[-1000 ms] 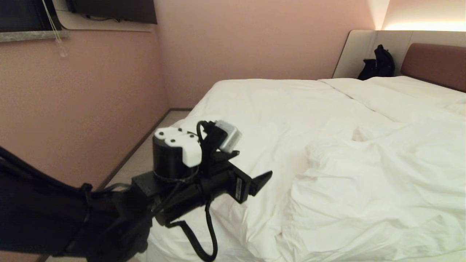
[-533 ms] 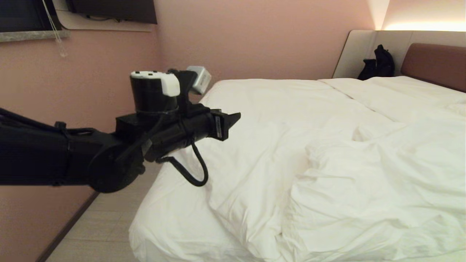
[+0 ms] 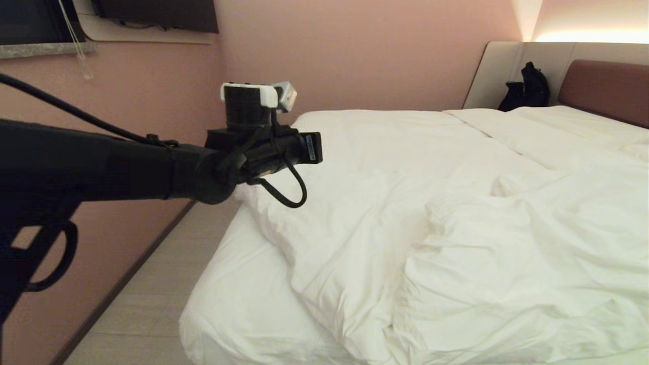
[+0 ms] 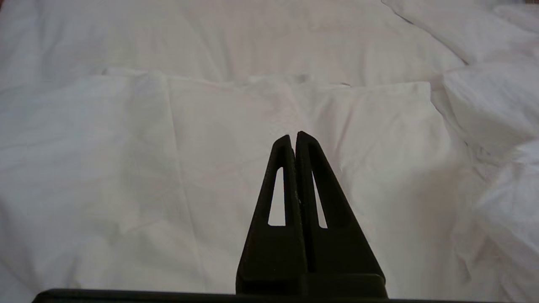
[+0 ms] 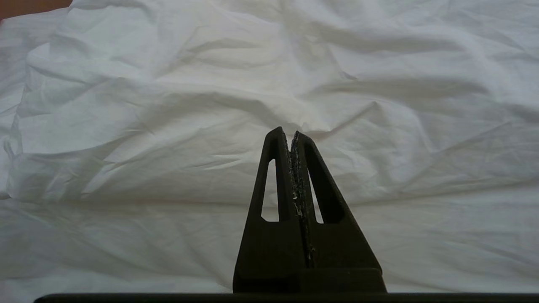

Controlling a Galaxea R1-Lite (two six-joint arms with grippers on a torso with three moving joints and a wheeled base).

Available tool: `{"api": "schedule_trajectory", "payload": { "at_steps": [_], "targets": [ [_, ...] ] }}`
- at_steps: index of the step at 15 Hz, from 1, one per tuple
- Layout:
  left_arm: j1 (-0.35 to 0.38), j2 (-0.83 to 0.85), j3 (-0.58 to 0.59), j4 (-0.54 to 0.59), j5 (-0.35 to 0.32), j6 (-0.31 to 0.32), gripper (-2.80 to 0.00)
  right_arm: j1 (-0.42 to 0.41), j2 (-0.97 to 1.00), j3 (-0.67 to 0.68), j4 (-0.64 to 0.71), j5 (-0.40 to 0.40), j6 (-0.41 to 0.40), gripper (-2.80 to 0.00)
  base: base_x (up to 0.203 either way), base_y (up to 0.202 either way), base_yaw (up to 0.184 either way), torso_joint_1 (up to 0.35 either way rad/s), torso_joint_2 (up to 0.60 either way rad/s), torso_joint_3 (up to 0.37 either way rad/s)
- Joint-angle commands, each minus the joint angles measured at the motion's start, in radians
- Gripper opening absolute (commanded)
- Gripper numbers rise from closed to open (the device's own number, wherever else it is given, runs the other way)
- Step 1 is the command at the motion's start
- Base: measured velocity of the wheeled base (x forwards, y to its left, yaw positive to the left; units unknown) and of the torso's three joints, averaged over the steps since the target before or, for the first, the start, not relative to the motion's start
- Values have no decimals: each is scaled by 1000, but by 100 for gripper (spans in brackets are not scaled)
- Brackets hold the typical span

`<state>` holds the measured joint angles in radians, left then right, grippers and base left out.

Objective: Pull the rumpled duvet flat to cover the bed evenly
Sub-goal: Flatten the corners of the folded blanket

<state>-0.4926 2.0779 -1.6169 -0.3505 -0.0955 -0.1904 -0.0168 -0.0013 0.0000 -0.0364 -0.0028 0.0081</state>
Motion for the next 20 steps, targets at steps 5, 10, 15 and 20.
{"api": "schedule_trajectory", "payload": {
  "at_steps": [5, 10, 15, 20],
  "targets": [
    [16, 257, -316, 156, -3, -12, -280, 0, 1, 0, 0, 0, 0, -280, 0, 0, 0, 0, 0, 0],
    [35, 368, -340, 203, -13, 10, -280, 0, 1, 0, 0, 0, 1, -280, 0, 0, 0, 0, 0, 0],
    [48, 409, -340, 160, -13, 91, -280, 0, 1, 0, 0, 0, 0, -280, 0, 0, 0, 0, 0, 0],
    [54, 438, -340, 125, -15, 98, -280, 0, 1, 0, 0, 0, 0, -280, 0, 0, 0, 0, 0, 0]
  ]
}}
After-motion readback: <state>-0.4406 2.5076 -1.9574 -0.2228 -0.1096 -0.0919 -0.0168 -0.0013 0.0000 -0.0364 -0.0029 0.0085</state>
